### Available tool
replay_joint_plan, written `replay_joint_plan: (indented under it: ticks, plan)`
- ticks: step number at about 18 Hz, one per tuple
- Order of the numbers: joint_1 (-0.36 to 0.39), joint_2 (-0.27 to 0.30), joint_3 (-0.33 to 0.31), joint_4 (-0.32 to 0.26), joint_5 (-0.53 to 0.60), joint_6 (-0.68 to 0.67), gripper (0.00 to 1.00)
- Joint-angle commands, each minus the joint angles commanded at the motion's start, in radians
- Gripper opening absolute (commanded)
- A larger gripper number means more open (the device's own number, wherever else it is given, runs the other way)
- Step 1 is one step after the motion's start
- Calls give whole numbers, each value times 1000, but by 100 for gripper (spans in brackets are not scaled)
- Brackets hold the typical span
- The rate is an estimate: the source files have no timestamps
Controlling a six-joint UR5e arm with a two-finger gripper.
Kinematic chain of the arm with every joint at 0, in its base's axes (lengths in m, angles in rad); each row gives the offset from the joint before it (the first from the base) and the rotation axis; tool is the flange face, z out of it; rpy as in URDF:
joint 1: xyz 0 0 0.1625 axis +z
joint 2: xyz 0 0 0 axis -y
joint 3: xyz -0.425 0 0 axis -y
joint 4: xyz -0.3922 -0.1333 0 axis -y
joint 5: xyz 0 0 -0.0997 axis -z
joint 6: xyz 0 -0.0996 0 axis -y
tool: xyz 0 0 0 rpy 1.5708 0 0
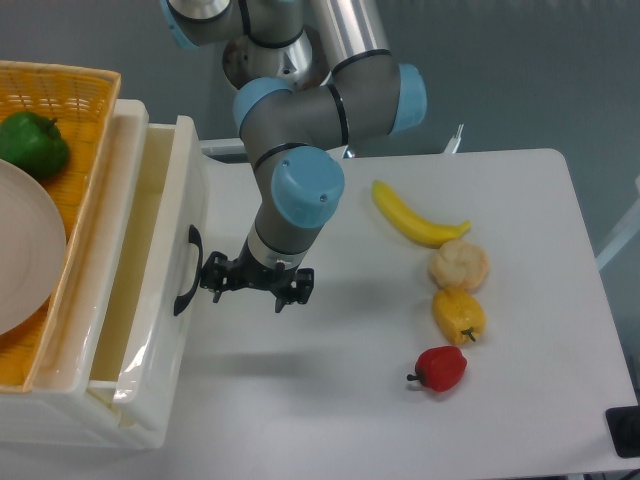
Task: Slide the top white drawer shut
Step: 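Push the drawer front with the gripper into the cabinet, then lift the gripper away from the closed drawer front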
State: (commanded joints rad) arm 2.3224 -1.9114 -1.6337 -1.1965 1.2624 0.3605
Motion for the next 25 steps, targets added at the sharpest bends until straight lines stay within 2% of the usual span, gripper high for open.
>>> replay_joint_plan:
  ticks: [25]
  plan:
    - [-44, 0, 2, 6, 0, 3, 100]
